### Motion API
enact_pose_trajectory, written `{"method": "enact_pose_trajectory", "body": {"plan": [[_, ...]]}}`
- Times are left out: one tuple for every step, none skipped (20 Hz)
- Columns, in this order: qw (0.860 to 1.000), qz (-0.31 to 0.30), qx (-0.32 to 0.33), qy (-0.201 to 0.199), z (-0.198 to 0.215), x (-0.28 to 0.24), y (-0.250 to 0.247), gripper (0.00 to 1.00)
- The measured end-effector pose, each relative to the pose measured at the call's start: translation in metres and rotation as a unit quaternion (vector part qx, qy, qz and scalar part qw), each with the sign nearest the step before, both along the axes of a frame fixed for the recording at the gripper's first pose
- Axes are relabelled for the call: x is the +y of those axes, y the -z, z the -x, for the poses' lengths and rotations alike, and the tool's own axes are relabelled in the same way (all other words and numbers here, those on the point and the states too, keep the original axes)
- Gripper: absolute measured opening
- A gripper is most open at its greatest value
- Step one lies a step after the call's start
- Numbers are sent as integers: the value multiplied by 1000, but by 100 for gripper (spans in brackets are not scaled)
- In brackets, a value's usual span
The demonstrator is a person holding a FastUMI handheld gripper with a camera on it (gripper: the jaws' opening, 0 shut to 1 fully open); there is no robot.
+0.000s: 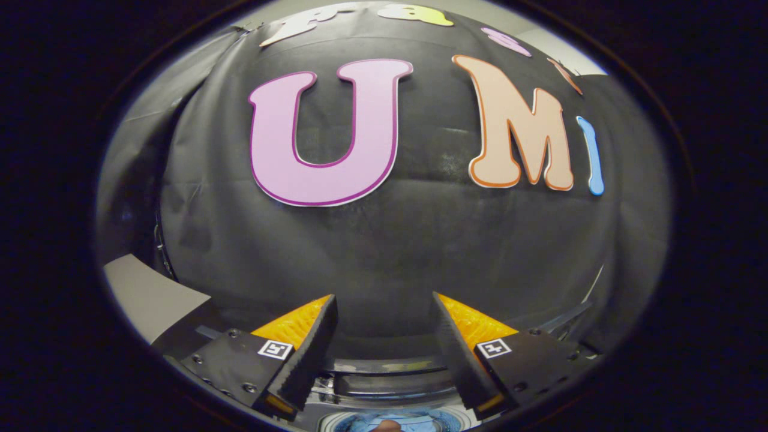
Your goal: Put the clothes into the washing machine and then close the washing machine lid.
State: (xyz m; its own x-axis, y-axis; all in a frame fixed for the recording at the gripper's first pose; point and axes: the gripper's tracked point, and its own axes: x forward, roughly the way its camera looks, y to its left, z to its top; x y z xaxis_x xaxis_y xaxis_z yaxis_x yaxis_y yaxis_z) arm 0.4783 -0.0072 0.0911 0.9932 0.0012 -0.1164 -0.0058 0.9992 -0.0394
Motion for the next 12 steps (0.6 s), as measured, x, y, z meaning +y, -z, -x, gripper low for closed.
{"method": "enact_pose_trajectory", "body": {"plan": [[1000,0,2,1,0,0,0,96],[1000,0,4,2,1,0,-1,96],[1000,0,4,1,0,2,-1,96],[1000,2,5,2,0,1,-1,96],[1000,1,5,2,1,1,-3,96],[1000,1,6,2,2,2,-3,96],[1000,2,7,2,3,1,-3,96],[1000,2,8,1,2,2,-3,96],[1000,1,8,2,2,2,-3,96],[1000,1,7,3,1,2,-3,96],[1000,2,7,3,2,1,-3,96],[1000,1,7,4,2,2,-4,96]]}}
